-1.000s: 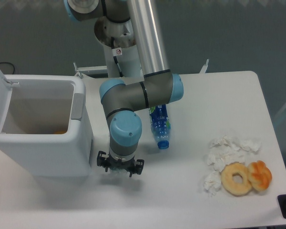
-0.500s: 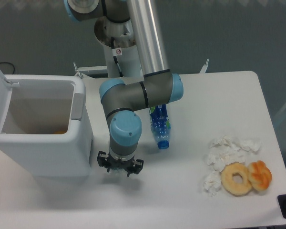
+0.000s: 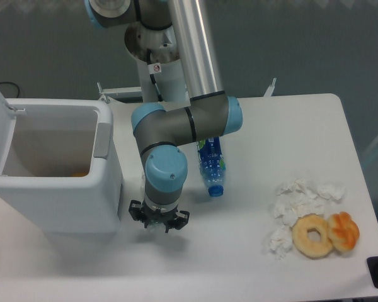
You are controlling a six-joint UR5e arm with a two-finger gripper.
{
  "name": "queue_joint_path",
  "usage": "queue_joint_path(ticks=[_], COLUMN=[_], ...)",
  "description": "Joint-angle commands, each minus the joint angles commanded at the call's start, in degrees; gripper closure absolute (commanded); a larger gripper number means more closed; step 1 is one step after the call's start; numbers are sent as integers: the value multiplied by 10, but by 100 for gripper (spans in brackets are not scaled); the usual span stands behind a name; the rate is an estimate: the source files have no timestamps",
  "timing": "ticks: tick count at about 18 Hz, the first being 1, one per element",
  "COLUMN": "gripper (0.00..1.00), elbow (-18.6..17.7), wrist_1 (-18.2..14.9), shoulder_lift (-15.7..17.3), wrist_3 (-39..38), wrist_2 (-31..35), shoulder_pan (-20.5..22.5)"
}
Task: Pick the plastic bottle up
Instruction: 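Lift the held green-label bottle up and move it toward the blue-label bottle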
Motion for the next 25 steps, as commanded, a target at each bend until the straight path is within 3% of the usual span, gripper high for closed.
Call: queue_joint_path(ticks=[9,14,15,25], gripper=[44,44,44,44], elbow=[22,29,29,27], wrist_1=[-6,-6,-7,-7], shoulder_lift=[36,71,89,102], wrist_3=[67,138,185,299], wrist_2=[1,0,0,8], shoulder_pan=[29,47,54,61])
